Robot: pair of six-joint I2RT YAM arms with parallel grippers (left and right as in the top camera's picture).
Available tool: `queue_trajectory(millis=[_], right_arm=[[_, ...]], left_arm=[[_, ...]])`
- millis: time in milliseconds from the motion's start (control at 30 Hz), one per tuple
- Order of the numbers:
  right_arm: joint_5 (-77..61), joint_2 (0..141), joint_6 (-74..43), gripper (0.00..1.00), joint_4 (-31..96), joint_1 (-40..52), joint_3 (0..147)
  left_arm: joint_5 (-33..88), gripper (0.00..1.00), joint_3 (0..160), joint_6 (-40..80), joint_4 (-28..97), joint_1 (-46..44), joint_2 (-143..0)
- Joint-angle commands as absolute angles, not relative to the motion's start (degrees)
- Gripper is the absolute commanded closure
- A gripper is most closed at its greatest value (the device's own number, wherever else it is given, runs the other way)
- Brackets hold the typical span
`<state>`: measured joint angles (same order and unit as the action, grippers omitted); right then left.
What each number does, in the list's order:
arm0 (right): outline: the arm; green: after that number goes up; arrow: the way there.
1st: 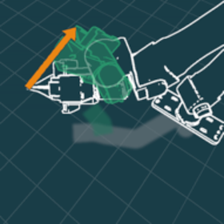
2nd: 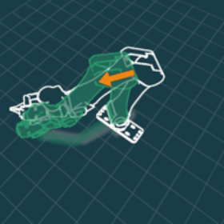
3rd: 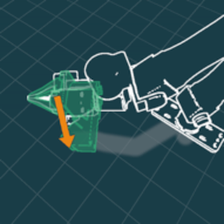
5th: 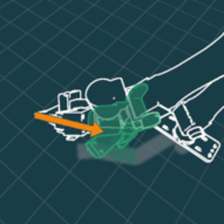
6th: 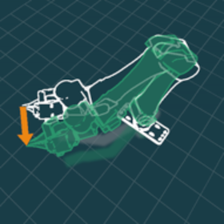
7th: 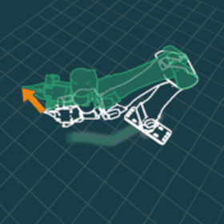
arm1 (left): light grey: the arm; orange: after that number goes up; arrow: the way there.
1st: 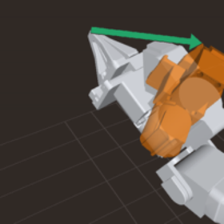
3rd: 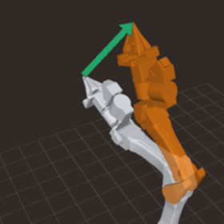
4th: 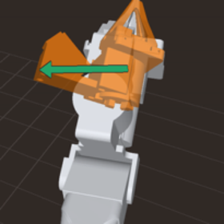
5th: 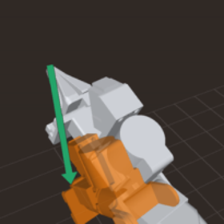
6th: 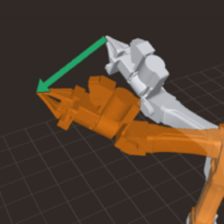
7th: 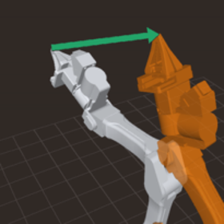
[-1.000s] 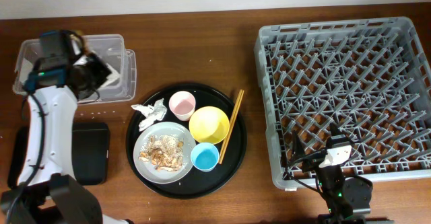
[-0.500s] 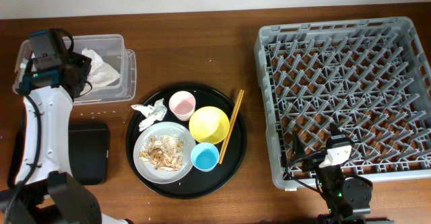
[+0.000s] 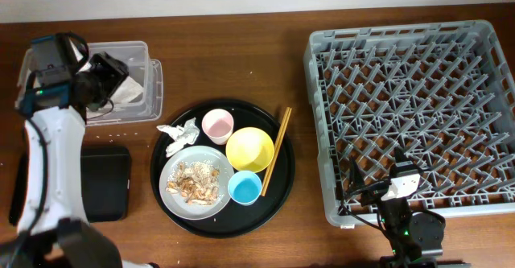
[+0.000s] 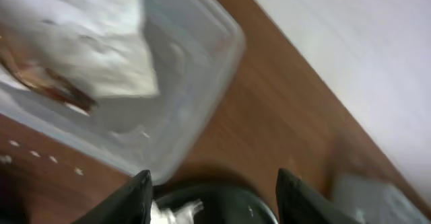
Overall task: Sort waste into correct bins and load items into the dishwasher rack
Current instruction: 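Carry the sachet to the clear bin and drop it in, then grasp the remaining tissue on the tray with the left gripper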
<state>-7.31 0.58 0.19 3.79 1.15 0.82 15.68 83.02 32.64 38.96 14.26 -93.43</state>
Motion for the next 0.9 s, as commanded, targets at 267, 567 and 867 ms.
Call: queue_trajectory(millis=[267,567,867], right_arm=[[-7.0,0.2,0.0,0.01,3.8,0.7,0.3],[-7.0,0.2,0.0,0.01,3.8,0.7,0.3],[-7.0,0.2,0.0,0.01,3.8,0.7,0.3]], left_arm=[[19.8,0.39,83.5,12.9,58.1,4.6,-89.0],[7.4,0.33,83.5,13.4,62.7,-4.6,-89.1],[7.4,0.32,80.6,13.6,62.6,-4.6,-89.1]])
